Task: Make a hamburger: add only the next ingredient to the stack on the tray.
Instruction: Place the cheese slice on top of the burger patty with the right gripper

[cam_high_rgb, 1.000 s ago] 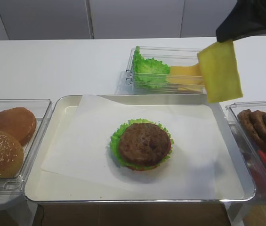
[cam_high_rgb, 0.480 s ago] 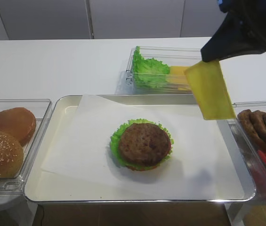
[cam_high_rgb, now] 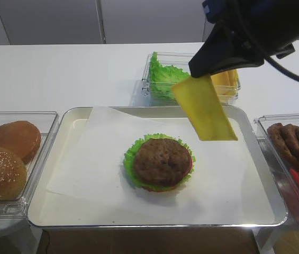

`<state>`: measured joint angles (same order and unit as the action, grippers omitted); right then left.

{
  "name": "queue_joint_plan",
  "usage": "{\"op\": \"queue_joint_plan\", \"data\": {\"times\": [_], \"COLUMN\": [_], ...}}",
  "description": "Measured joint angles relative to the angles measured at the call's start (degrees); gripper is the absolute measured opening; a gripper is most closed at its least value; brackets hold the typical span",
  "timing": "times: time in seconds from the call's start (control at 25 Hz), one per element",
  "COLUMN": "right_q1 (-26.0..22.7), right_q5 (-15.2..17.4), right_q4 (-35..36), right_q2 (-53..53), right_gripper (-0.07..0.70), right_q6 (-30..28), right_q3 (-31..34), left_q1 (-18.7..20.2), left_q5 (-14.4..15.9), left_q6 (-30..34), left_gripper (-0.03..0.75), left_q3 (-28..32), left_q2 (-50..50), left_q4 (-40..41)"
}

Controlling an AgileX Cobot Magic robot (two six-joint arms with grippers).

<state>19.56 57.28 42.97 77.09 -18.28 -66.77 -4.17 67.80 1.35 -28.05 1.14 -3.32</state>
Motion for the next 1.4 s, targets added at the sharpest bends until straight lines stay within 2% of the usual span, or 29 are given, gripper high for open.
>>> {"op": "queue_joint_plan", "data": {"times": [0.68, 0.92, 1.2, 1.4], "right_q1": [11.2, 12.9, 12.9, 12.9], "right_q5": [-5.1, -7.3, -10.3, -10.9], "right_q4": [1.6, 1.4, -4.3, -10.2], "right_q2": [4.7, 7.1, 11.7, 12.7], "right_gripper": [0.039, 0.039, 0.039, 0.039], "right_q6": [0.4, 0.5, 0.5, 0.5], "right_q3": [0.0, 0.0, 0.0, 0.0], "left_q1": [0.0, 0.0, 0.0, 0.0], "left_q5": [0.0, 0.0, 0.0, 0.0], "left_q6": [0.0, 0.0, 0.0, 0.0], "left_gripper": [0.428, 0.428, 0.428, 0.428], "left_q3": [0.0, 0.0, 0.0, 0.0], "left_q2": [0.0, 0.0, 0.0, 0.0], "left_q4": [0.0, 0.0, 0.0, 0.0]}}
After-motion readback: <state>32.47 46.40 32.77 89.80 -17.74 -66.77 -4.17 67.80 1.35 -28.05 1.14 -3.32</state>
